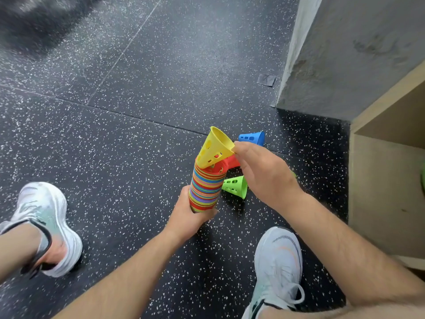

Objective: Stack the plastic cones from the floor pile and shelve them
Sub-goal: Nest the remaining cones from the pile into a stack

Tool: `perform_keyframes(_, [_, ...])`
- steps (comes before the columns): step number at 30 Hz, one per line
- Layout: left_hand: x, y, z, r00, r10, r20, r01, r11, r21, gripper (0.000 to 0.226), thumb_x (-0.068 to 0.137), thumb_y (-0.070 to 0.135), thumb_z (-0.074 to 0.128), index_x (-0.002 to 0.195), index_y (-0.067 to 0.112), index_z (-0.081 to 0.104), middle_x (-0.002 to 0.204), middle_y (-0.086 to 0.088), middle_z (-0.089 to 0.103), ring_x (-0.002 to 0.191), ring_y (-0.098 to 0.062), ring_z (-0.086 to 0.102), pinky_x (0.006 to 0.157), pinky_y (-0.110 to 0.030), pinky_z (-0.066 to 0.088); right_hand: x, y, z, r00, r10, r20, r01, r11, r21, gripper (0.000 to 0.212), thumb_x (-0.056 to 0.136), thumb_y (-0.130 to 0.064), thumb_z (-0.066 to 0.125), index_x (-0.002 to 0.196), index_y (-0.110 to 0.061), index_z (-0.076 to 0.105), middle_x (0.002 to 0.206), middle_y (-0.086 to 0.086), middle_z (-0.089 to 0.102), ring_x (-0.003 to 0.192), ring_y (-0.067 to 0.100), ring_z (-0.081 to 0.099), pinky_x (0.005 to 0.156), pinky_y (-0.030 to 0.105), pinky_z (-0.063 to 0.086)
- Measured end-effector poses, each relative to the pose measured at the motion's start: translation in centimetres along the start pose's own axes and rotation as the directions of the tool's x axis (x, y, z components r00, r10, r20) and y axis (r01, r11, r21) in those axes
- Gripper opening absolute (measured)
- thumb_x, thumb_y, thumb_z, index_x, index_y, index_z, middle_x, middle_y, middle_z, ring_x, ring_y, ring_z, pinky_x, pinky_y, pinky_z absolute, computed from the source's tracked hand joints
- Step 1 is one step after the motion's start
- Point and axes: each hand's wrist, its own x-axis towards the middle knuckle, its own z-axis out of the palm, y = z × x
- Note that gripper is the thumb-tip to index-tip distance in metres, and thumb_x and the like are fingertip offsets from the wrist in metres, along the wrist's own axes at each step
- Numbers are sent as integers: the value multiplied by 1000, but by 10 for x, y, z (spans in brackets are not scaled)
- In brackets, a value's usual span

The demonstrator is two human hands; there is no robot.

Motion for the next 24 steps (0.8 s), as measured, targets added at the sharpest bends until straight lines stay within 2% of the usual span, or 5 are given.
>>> perform_keyframes(10, [2,-1,2,1000,28,2,-28,999,37,60,71,25,87,117,28,49,95,0,67,73,-5,61,68,-27,49,-2,6,1,1000,29,8,-29,998,-58,33,82,7,71,113,-4,68,119,12,68,104,32,67,81,45,58])
perform_keyframes(15, [0,5,2,999,38,-15,-37,997,66,64,72,21,89,119,32,48,108,1,67,87,-7,66,75,-25,52,-13,3,9,986,102,135,-121,983,141,29,96,-8,58,124,-11,64,129,2,64,120,21,60,99,37,51])
perform_keyframes(17, [0,5,2,999,37,-20,-35,998,58,65,72,19,89,121,30,48,108,1,67,86,-6,66,75,-26,52,-22,3,15,933,316,173,-351,905,239,31,98,-16,56,128,-18,60,123,-7,63,114,9,59,99,34,49])
perform_keyframes(20, [0,4,2,999,32,-7,-32,999,25,68,68,25,89,122,29,48,104,-1,67,82,-8,65,73,-30,52,-39,15,30,757,585,289,-635,763,119,31,98,-33,58,126,-22,57,111,-9,56,91,6,59,89,35,51])
perform_keyframes(24, [-3,6,1,999,27,-21,-27,999,22,70,70,23,90,125,26,48,110,1,66,90,-5,67,77,-27,53,-56,27,54,618,676,400,-724,688,-44,40,94,-43,64,123,-17,59,106,-4,53,88,14,59,85,33,50])
